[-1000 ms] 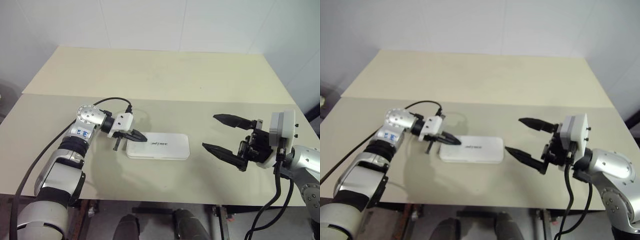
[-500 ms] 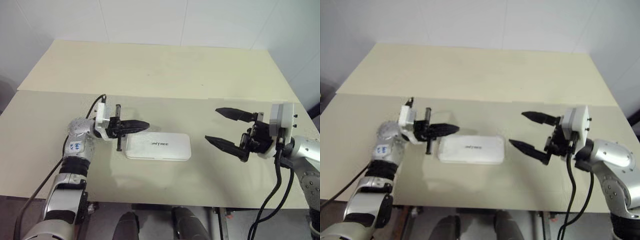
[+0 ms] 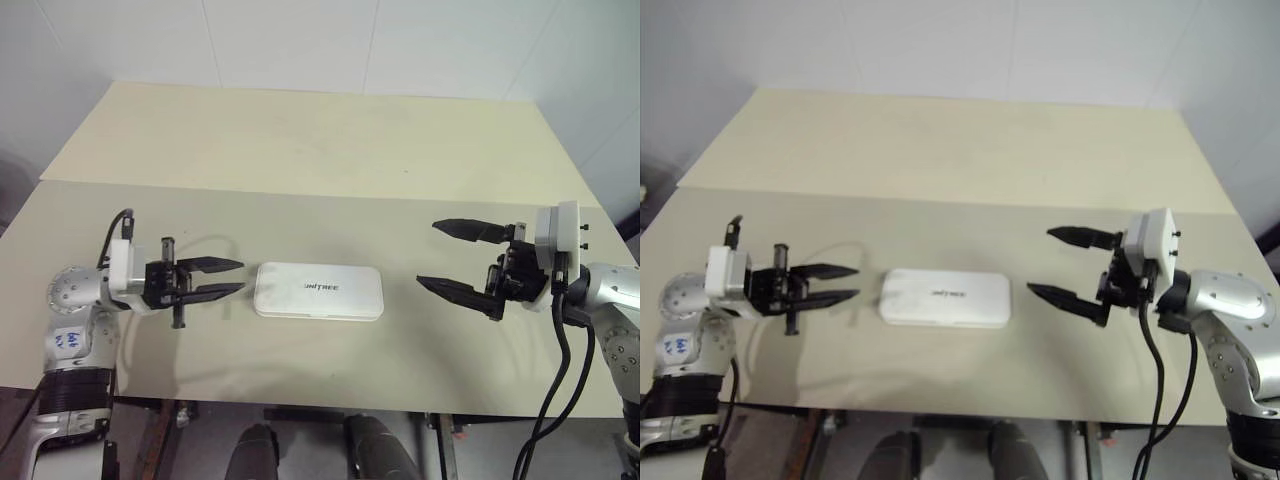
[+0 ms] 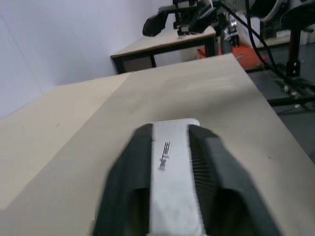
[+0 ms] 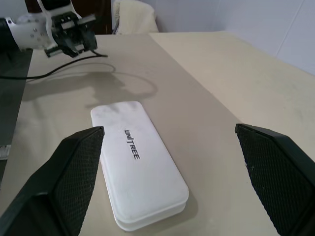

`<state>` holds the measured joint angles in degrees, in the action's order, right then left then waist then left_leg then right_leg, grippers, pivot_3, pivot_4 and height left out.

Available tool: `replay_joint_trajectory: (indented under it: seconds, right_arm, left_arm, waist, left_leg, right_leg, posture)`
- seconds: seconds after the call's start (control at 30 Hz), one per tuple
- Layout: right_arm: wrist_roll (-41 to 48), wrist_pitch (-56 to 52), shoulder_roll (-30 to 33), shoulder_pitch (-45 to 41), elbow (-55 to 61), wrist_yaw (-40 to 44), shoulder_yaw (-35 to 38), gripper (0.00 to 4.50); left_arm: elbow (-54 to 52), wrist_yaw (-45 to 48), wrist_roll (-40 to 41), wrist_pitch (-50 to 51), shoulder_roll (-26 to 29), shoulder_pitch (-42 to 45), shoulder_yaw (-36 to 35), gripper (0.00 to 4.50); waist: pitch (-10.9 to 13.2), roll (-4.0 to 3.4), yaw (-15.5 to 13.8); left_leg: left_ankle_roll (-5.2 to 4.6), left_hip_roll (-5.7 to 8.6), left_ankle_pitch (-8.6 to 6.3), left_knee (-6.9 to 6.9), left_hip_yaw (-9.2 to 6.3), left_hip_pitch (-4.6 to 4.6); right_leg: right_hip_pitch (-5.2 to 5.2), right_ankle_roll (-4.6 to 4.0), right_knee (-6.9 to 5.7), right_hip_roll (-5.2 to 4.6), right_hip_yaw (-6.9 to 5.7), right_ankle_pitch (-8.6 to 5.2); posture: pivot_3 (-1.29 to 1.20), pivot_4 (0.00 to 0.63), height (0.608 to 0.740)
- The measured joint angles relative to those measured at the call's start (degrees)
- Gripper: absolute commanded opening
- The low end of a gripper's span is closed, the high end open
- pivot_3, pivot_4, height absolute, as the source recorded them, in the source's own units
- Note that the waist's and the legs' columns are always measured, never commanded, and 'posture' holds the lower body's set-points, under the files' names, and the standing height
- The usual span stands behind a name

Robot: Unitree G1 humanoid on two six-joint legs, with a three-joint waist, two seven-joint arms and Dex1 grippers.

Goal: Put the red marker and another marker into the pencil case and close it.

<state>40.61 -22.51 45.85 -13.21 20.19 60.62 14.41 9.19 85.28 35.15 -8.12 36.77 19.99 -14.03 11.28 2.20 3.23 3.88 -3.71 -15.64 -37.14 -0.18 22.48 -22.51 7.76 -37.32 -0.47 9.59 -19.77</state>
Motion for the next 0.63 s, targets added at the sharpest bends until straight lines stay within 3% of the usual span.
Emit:
replay_joint_trajectory:
  seconds: [0.2,0.63]
  right_arm:
    - [-0.43,0.05,0.00,-1.63,-0.77,0.76,-0.49,4.50]
    - [-2.16,0.30,-1.07,-2.72,-2.50,1.30,-0.83,4.50]
  left_arm:
    - [0.12,0.75,3.44,1.61,2.25,-0.62,-1.26,4.37]
    - [2.21,0.79,13.06,5.65,11.01,-5.66,-2.92,4.48]
  waist:
    - [0.02,-0.01,0.13]
    - [0.08,-0.02,0.54]
  left_leg:
    - [-0.01,-0.03,-0.01,0.10,-0.01,-0.01]
    - [-0.01,-0.07,-0.02,0.17,0.02,-0.04]
  right_leg:
    - [-0.05,-0.05,-0.01,0.03,-0.02,-0.03]
    - [-0.08,-0.14,0.00,0.00,-0.03,-0.09]
  posture:
    - [0.00,0.150,0.740]
    - [0.00,0.150,0.740]
